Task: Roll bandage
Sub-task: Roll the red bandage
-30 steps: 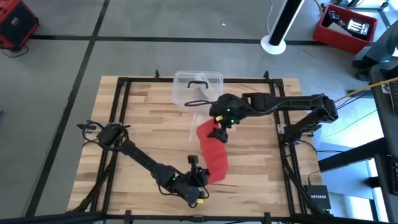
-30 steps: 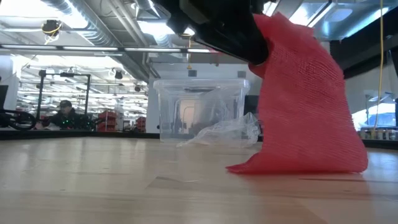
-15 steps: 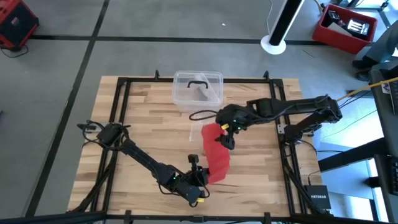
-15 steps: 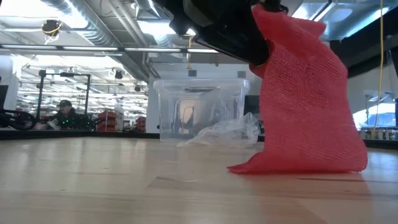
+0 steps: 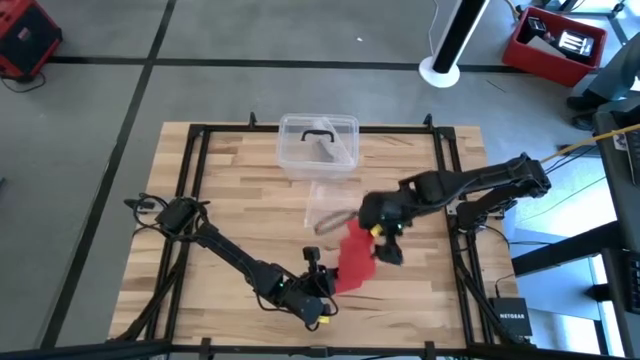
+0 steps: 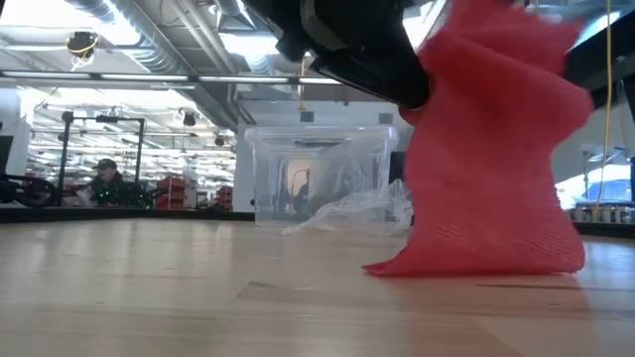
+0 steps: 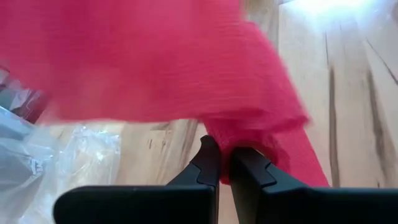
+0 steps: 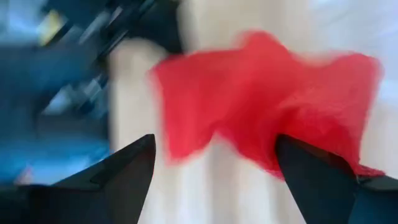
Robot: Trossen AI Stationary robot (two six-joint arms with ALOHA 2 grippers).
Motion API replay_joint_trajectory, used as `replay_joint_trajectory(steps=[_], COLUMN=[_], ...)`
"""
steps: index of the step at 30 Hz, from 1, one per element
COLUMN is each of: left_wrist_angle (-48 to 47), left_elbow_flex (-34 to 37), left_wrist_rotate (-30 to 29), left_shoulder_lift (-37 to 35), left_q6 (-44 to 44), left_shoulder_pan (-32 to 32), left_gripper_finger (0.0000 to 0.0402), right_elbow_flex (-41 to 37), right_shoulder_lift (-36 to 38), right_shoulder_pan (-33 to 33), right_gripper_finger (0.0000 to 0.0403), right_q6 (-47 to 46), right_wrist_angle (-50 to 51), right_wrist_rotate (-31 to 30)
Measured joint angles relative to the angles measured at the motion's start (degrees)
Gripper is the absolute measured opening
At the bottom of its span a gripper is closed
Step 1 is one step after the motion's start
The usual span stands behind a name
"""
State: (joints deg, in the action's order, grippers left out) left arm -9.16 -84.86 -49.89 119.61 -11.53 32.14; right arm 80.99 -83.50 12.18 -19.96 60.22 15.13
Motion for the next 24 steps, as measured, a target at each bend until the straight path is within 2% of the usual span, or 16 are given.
replay_joint_trajectory(steps=[2,5,11,14,16,21,24], left_wrist_angle=[0.02,0.06,3.24,3.00,2.93,1.80,2.05], left_elbow_flex=[0.00,0.00,-0.07,-0.09,-0.09,-0.07,-0.07], left_wrist_rotate=[0.02,-0.02,0.27,0.92,1.35,2.85,2.84], left_shoulder_lift=[0.00,0.00,-0.03,-0.04,-0.04,-0.02,-0.02], left_q6=[0.66,0.94,1.67,1.31,0.14,-2.00,-2.08], left_shoulder_pan=[0.04,0.09,-0.29,-0.24,-0.22,-0.24,-0.54], left_gripper_finger=[0.0013,0.0013,0.0013,0.0013,0.0013,0.0013,0.0013], right_elbow_flex=[-0.01,-0.07,-0.04,-0.04,-0.04,-0.04,-0.04], right_shoulder_lift=[0.17,1.95,5.57,5.57,5.57,5.55,6.57], right_shoulder_pan=[0.25,0.92,0.92,0.88,0.95,0.93,1.60], right_gripper_finger=[0.0333,0.0333,0.0333,0.0333,0.0333,0.0333,0.0333], right_q6=[-0.63,-1.05,0.66,2.14,1.95,1.11,-0.78], right_wrist_angle=[2.17,1.92,-8.12,-10.94,-9.85,-2.43,0.84], right_wrist_rotate=[-2.58,-11.08,-27.40,-31.55,-28.06,-10.22,-8.58])
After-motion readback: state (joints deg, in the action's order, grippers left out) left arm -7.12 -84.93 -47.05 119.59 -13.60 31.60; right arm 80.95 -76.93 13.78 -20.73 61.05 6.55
